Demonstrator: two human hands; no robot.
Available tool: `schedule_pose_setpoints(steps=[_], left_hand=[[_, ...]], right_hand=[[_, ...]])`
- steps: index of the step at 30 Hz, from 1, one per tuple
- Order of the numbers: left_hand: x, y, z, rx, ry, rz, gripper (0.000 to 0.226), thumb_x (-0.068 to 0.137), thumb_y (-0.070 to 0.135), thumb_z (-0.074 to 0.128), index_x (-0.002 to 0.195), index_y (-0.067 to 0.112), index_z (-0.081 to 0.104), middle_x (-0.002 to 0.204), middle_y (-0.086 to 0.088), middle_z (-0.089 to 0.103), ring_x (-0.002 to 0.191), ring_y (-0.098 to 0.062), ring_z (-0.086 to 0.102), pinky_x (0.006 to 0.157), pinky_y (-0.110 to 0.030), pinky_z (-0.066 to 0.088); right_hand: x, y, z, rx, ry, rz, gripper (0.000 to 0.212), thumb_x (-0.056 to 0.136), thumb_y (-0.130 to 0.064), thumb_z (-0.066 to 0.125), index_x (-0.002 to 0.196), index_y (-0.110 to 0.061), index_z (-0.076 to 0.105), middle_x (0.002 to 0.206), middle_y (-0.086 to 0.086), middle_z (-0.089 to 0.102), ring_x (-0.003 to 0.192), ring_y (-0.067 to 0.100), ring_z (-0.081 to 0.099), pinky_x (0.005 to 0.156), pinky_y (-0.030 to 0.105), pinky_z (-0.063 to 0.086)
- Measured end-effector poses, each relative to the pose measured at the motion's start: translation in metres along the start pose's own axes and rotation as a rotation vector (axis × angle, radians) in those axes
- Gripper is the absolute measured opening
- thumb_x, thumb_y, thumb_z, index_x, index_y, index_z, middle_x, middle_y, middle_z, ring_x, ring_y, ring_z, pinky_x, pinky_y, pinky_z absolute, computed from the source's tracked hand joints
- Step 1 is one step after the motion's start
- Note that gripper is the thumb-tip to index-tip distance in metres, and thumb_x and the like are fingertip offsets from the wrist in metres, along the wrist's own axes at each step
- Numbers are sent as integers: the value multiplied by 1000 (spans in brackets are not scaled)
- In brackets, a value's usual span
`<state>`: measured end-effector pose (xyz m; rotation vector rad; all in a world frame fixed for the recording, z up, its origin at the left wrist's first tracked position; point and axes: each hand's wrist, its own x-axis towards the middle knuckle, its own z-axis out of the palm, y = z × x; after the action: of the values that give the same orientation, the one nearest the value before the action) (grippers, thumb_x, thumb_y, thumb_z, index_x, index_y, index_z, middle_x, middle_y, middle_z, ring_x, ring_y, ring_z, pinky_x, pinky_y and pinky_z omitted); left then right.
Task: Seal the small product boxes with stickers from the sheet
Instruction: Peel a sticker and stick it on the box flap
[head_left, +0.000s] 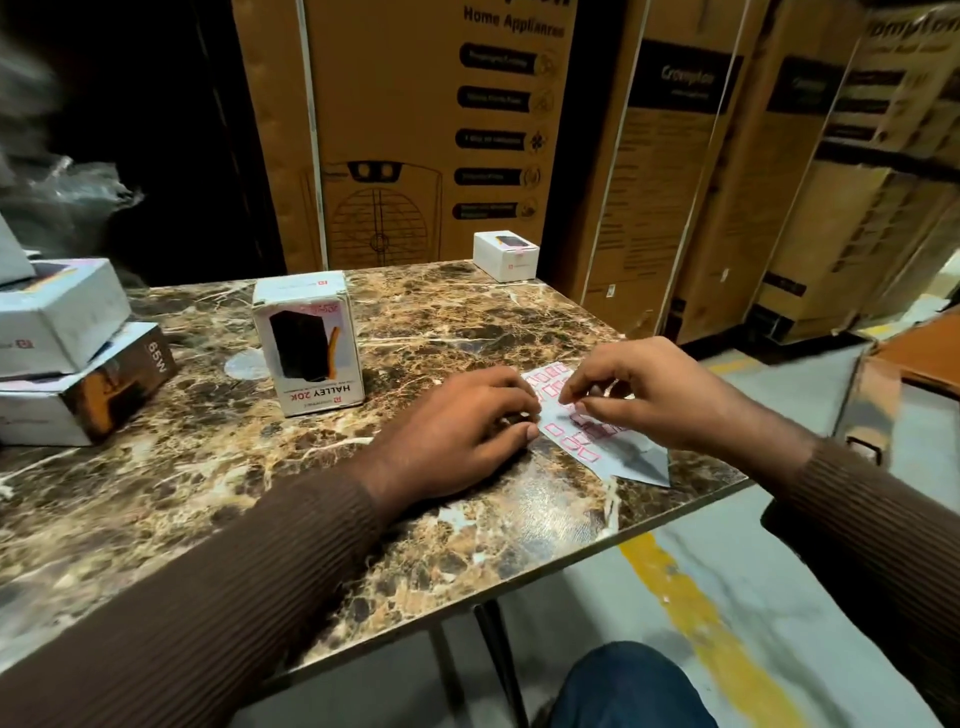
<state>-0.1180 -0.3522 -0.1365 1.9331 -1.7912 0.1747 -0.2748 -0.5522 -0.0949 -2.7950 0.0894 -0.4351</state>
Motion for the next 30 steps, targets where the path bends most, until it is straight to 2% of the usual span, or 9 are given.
schedule_pose_setpoints(steps=[5, 14, 21, 25, 30], left_hand=[[-2, -4, 1, 19, -21, 16, 32, 105, 39, 58, 127, 20, 73, 125, 10, 65, 111, -3, 59, 96, -30, 53], [-1, -4, 2, 7, -6, 21, 30, 105, 36, 59, 126, 19, 73, 123, 9, 65, 110, -4, 59, 96, -33, 54], [-1, -3, 3, -4, 1, 23, 30, 105, 35, 60, 126, 18, 72, 123, 7, 66, 110, -5, 59, 96, -33, 54], [-1, -3, 3, -5, 5, 25, 31, 105, 36, 60, 127, 18, 72, 124, 7, 66, 111, -5, 60, 96, -32, 54], [-1, -4, 3, -3, 10, 29, 30, 105, 36, 60, 127, 19, 72, 123, 8, 66, 110, -5, 60, 95, -32, 54]], right_hand=[[4, -1, 6, -10, -82, -16, 13, 92, -20, 80, 104, -27, 81, 96, -15, 71, 91, 4, 67, 82, 39, 59], [6, 0, 11, -35, -112, -4, 13, 93, -22, 78, 101, -32, 81, 93, -15, 68, 89, 3, 64, 80, 37, 55], [8, -8, 15, -35, -96, 76, 6, 94, -24, 74, 95, -29, 76, 94, -15, 66, 90, 1, 61, 76, 24, 50], [10, -12, 16, -60, -98, 110, 4, 94, -27, 76, 97, -29, 76, 95, -13, 68, 89, 0, 61, 70, 11, 43], [12, -17, 21, -94, -86, 118, 3, 95, -27, 75, 94, -29, 74, 92, -15, 66, 86, 1, 59, 74, 26, 50]])
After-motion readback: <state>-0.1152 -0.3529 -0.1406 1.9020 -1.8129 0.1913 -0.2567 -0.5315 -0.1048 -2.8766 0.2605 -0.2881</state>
